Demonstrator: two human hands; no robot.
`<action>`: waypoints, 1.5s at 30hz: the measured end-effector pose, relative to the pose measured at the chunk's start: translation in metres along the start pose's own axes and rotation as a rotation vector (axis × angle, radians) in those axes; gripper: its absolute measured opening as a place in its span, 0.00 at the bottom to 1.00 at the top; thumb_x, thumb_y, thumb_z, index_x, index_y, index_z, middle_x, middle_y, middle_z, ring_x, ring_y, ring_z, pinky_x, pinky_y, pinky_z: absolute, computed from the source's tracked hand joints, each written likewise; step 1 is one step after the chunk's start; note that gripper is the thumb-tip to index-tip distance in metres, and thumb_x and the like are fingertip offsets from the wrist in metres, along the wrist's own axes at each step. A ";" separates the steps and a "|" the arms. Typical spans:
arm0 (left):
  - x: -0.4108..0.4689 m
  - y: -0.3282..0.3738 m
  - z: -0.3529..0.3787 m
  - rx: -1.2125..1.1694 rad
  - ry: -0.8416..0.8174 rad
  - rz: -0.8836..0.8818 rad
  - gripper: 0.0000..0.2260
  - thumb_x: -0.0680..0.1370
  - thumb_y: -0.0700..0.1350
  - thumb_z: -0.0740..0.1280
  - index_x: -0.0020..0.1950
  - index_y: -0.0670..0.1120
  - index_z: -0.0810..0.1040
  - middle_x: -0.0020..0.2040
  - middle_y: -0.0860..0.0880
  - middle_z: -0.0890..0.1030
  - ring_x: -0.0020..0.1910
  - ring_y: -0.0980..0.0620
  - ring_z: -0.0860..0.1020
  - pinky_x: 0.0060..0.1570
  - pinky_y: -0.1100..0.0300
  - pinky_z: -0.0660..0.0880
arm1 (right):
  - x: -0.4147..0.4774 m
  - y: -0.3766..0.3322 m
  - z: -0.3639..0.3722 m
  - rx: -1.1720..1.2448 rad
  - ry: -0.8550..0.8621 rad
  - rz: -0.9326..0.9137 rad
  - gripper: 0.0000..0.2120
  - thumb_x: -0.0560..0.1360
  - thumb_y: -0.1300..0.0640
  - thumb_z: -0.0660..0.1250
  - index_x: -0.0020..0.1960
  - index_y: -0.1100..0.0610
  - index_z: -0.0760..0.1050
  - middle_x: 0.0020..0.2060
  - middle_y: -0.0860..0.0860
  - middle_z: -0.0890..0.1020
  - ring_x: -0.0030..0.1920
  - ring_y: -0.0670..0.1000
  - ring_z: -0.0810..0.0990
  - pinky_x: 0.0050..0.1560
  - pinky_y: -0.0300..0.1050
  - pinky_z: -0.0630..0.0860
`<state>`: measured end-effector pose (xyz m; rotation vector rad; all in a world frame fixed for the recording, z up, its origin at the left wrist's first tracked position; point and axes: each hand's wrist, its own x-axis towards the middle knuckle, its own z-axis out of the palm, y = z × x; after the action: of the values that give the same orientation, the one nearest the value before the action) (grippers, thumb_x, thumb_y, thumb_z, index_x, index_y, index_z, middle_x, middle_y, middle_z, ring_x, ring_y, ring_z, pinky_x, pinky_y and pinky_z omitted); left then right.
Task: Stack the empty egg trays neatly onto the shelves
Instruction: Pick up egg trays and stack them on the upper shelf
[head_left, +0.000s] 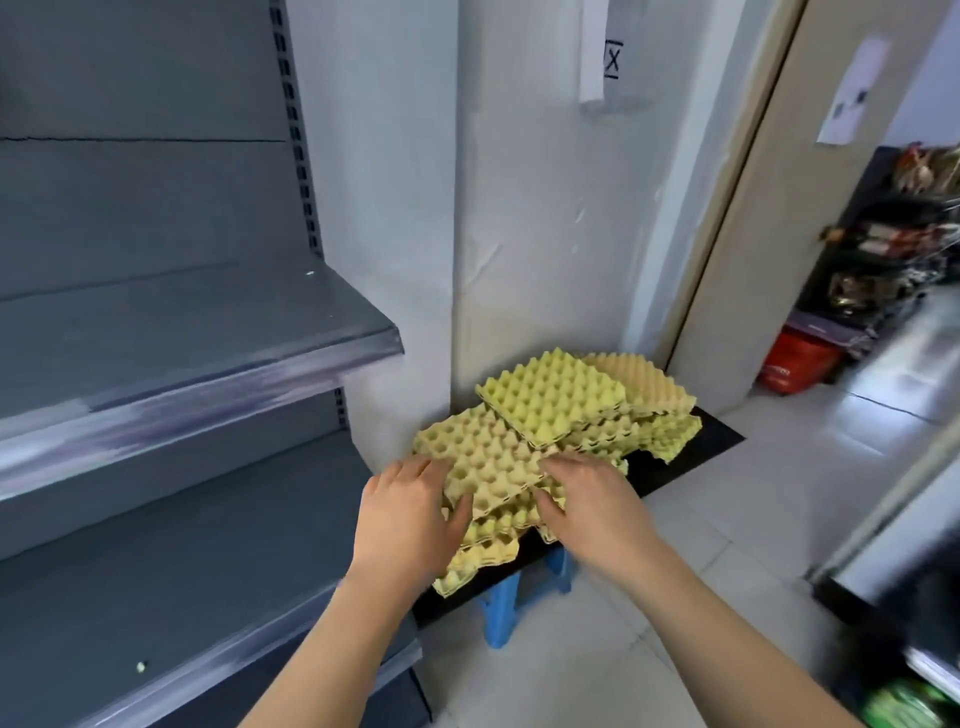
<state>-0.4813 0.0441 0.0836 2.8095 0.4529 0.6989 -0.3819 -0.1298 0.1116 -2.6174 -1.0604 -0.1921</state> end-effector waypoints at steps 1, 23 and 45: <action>0.010 0.008 0.016 -0.012 -0.028 0.006 0.13 0.70 0.51 0.74 0.49 0.45 0.84 0.43 0.48 0.84 0.40 0.43 0.82 0.40 0.51 0.78 | 0.005 0.019 0.004 0.002 -0.012 0.031 0.16 0.75 0.51 0.62 0.55 0.60 0.80 0.50 0.55 0.83 0.53 0.56 0.80 0.56 0.50 0.75; 0.284 0.066 0.278 0.002 -0.516 -0.140 0.20 0.80 0.58 0.59 0.69 0.50 0.72 0.62 0.51 0.76 0.61 0.49 0.74 0.55 0.55 0.72 | 0.237 0.307 0.083 -0.028 -0.200 0.341 0.16 0.79 0.52 0.60 0.63 0.57 0.75 0.56 0.53 0.80 0.56 0.53 0.77 0.54 0.46 0.74; 0.333 0.041 0.458 -0.435 -0.615 -1.132 0.66 0.49 0.71 0.77 0.77 0.41 0.56 0.71 0.41 0.67 0.64 0.42 0.73 0.54 0.54 0.74 | 0.408 0.470 0.205 0.257 -0.747 0.358 0.55 0.70 0.42 0.72 0.78 0.56 0.37 0.78 0.57 0.48 0.76 0.58 0.54 0.73 0.54 0.55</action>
<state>0.0307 0.0616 -0.1621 1.7555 1.3422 -0.2758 0.2397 -0.1125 -0.0941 -2.6068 -0.7015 0.9942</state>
